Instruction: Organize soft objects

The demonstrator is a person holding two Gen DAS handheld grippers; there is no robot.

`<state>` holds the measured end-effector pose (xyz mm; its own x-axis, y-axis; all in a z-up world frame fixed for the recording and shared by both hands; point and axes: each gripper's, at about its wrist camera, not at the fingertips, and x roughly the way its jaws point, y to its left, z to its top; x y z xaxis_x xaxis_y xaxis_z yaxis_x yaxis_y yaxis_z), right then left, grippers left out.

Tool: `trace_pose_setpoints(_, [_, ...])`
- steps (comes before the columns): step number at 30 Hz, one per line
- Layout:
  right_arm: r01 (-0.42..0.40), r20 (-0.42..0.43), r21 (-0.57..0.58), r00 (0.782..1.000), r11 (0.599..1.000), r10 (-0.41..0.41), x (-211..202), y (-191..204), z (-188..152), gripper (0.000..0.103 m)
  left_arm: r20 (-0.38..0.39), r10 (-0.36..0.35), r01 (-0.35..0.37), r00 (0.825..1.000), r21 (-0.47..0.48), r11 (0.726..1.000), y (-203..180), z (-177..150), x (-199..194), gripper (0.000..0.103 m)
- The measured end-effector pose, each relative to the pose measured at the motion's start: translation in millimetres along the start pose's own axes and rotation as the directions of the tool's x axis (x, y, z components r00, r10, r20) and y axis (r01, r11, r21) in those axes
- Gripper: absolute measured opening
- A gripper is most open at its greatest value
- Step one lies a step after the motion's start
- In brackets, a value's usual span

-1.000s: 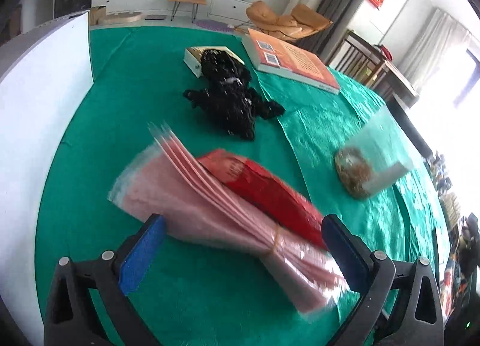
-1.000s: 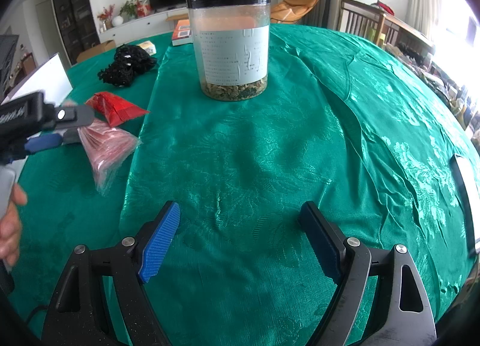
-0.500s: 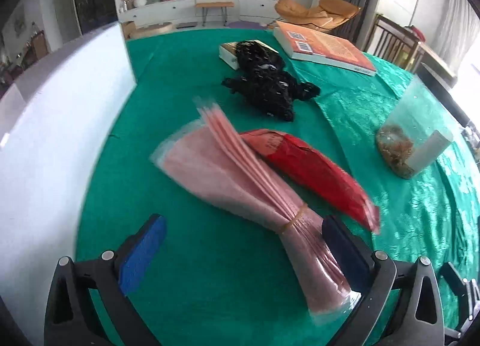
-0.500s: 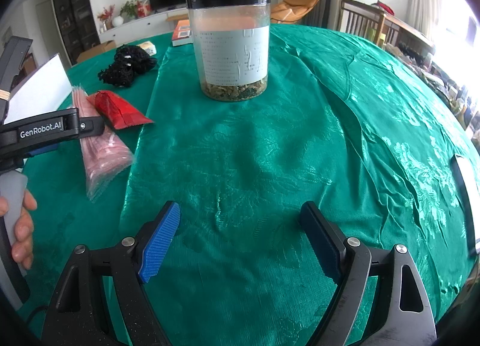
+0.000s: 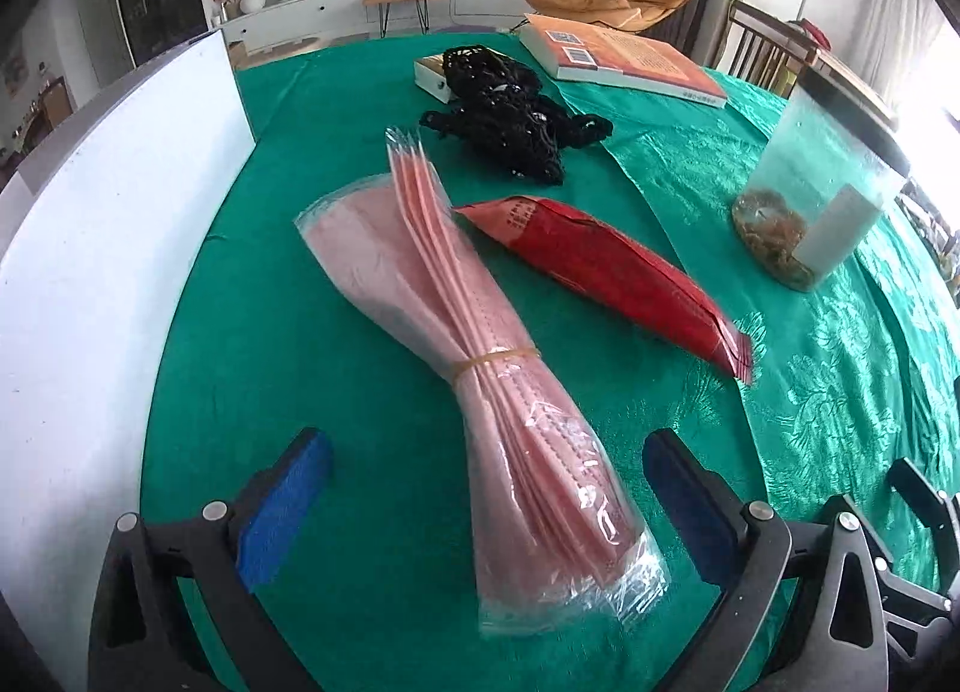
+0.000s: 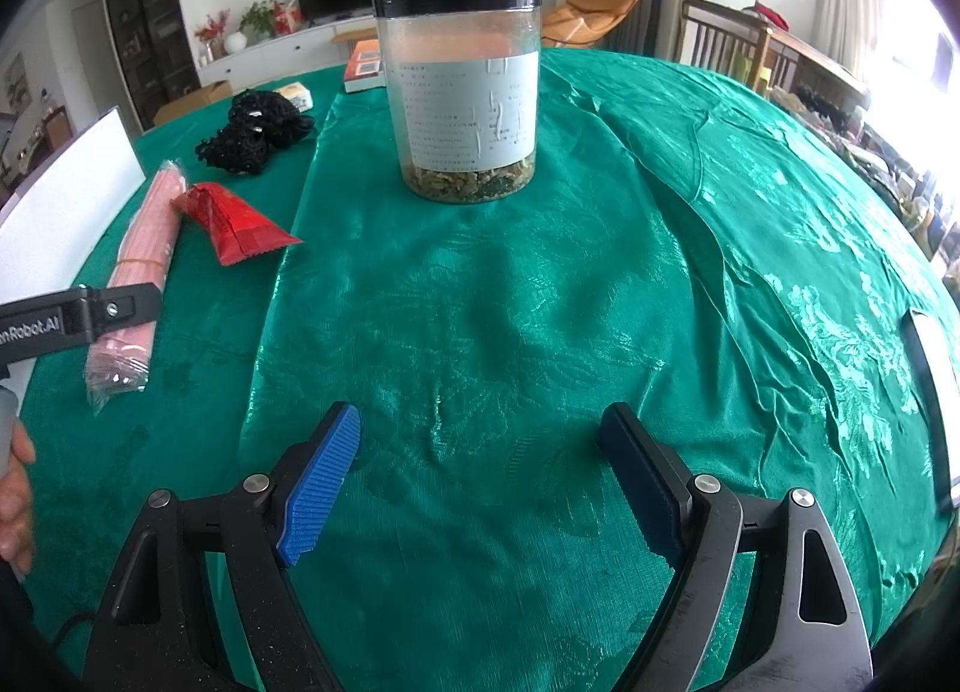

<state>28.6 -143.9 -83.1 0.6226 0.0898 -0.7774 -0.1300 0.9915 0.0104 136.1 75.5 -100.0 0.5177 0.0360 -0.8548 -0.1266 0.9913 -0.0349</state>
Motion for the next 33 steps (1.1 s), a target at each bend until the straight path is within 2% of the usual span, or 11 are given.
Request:
trace_pose_setpoints(3, [0.0,0.0,0.0,1.0,1.0,0.0,0.1,-0.1,0.1,0.085,0.025,0.028,-0.028,0.999,0.008,1.0,1.6,-3.8,-0.1,0.099])
trace_pose_setpoints(8, [0.0,0.0,0.0,1.0,1.0,0.0,0.1,-0.2,0.2,0.085,0.063,0.029,-0.029,0.998,0.008,1.0,16.8,-12.1,-13.7,0.052])
trace_pose_setpoints(10, [0.0,0.0,0.0,1.0,1.0,0.0,0.1,-0.3,0.2,0.085,0.059,0.021,-0.021,0.998,-0.001,1.0,23.6,-15.9,-16.9,0.051])
trace_pose_setpoints(12, [0.0,0.0,0.0,1.0,1.0,0.0,0.2,-0.3,0.2,0.086,0.071,0.017,-0.017,0.997,-0.003,1.0,26.4,-19.8,-18.2,0.052])
trace_pose_setpoints(13, [-0.001,0.0,0.0,1.0,1.0,0.001,0.2,-0.3,0.2,0.086,0.078,0.022,-0.022,0.997,0.003,1.0,26.4,-21.5,-17.9,0.058])
trace_pose_setpoints(14, [-0.001,0.0,0.0,1.0,1.0,0.001,0.2,-0.3,0.2,0.086,0.081,0.029,-0.03,0.996,0.013,0.999,25.1,-22.3,-16.6,0.073])
trace_pose_setpoints(16, [0.0,0.0,0.0,1.0,1.0,0.0,0.1,-0.3,0.2,0.086,0.07,0.05,-0.051,0.996,0.013,0.999,23.5,-23.9,-12.9,0.094])
trace_pose_setpoints(21, [0.0,0.0,0.0,1.0,1.0,0.0,0.1,-0.4,0.3,0.086,0.078,0.04,-0.04,0.996,-0.004,0.999,26.1,-25.2,-8.5,0.102])
trace_pose_setpoints(27, [-0.012,0.001,0.008,1.0,1.0,0.012,-1.3,-2.3,1.2,0.086,0.082,0.042,-0.041,0.996,-0.014,0.999,27.5,-23.8,-6.4,0.103])
trace_pose_setpoints(30, [-0.119,0.1,0.083,0.989,0.989,0.11,-15.0,-12.0,13.3,0.086,0.083,0.046,-0.044,0.995,-0.018,0.999,27.0,-23.0,-5.7,0.103])
trace_pose_setpoints(33, [-0.174,0.196,-0.014,0.965,0.985,0.173,-22.6,3.6,41.6,0.086,0.083,0.046,-0.044,0.995,-0.02,0.999,27.1,-23.2,-5.7,0.103])
